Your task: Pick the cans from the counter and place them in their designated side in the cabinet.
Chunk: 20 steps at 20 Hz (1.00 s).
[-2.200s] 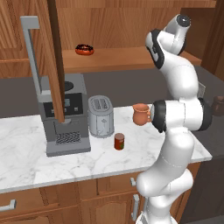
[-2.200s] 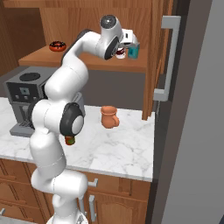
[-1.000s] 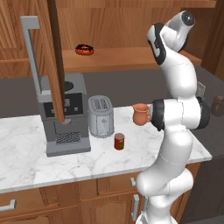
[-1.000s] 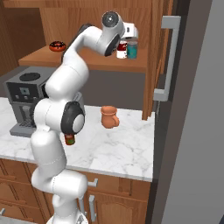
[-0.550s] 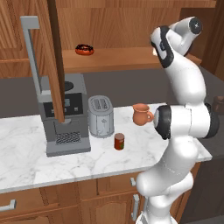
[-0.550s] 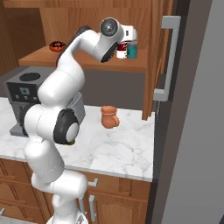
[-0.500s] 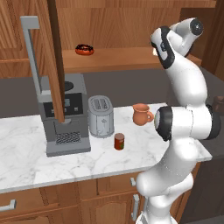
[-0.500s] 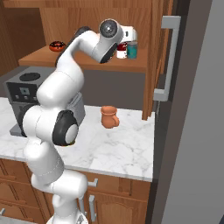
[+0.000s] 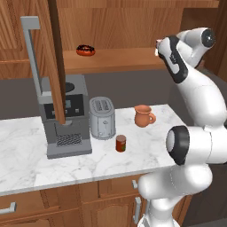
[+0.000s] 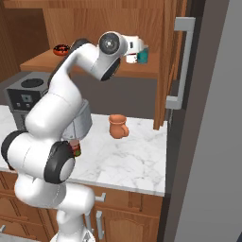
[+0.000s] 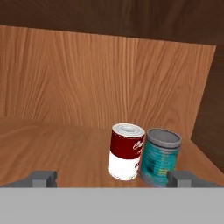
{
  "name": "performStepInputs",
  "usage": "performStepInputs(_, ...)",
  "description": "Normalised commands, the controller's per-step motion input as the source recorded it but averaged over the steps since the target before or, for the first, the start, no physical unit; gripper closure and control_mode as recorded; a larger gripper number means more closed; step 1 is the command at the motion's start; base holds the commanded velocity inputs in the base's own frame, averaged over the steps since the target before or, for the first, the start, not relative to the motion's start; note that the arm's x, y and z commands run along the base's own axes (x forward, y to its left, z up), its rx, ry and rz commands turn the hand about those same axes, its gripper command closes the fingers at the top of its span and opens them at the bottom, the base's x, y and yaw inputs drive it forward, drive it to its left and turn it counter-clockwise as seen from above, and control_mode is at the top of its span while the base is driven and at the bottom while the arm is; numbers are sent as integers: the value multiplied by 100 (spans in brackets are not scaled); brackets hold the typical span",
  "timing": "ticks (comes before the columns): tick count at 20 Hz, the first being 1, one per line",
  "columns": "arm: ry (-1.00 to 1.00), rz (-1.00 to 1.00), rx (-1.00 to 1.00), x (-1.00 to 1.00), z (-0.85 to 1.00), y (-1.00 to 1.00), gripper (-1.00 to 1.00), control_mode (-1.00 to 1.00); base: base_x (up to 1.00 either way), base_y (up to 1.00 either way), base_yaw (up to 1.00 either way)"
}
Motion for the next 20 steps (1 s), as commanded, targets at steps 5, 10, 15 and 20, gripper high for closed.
performStepInputs(5,0,0,-4,-71,0,19,-100,-100,0,0,0)
performStepInputs(10,0,0,-3,-72,-1,18,-100,-100,0,0,0)
performStepInputs(15,0,0,-2,-72,-20,13,-100,-100,0,0,0)
performStepInputs(20,0,0,1,-64,-31,10,-100,-100,0,0,0)
